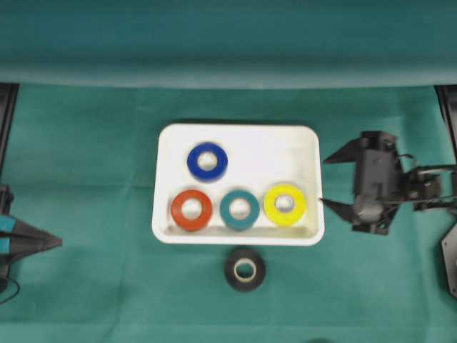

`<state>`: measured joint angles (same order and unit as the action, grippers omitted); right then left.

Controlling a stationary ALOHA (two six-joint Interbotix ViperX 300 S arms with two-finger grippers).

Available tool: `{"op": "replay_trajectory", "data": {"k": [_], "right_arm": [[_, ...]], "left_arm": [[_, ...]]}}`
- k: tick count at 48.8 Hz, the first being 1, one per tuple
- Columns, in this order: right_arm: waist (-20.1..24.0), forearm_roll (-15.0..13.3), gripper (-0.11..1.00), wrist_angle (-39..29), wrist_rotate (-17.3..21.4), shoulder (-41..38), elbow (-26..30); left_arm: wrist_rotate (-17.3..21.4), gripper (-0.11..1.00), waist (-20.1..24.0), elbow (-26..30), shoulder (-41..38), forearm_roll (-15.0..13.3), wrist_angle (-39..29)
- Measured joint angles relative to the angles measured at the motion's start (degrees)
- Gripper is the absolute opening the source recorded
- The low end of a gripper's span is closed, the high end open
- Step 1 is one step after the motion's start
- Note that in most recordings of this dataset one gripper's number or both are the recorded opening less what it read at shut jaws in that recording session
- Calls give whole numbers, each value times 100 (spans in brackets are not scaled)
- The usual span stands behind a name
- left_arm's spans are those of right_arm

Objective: Put the tape into the white case with the right arm.
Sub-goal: 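Withdraw the right gripper to the right of the tray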

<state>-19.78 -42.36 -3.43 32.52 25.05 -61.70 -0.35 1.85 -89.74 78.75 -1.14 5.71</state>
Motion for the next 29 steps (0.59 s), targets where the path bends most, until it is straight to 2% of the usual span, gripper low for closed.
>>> {"op": "replay_trajectory", "data": {"k": [17,23,29], "right_arm": [[0,9,68,246,44,1872,-1327],[0,0,68,308,88,2373,-1600],[26,0,68,316,220,2505,-1696]], "left_arm": [[0,0,-9,0,0,9,0],[0,0,0,0,0,9,0],[0,0,0,0,0,9,0]]}}
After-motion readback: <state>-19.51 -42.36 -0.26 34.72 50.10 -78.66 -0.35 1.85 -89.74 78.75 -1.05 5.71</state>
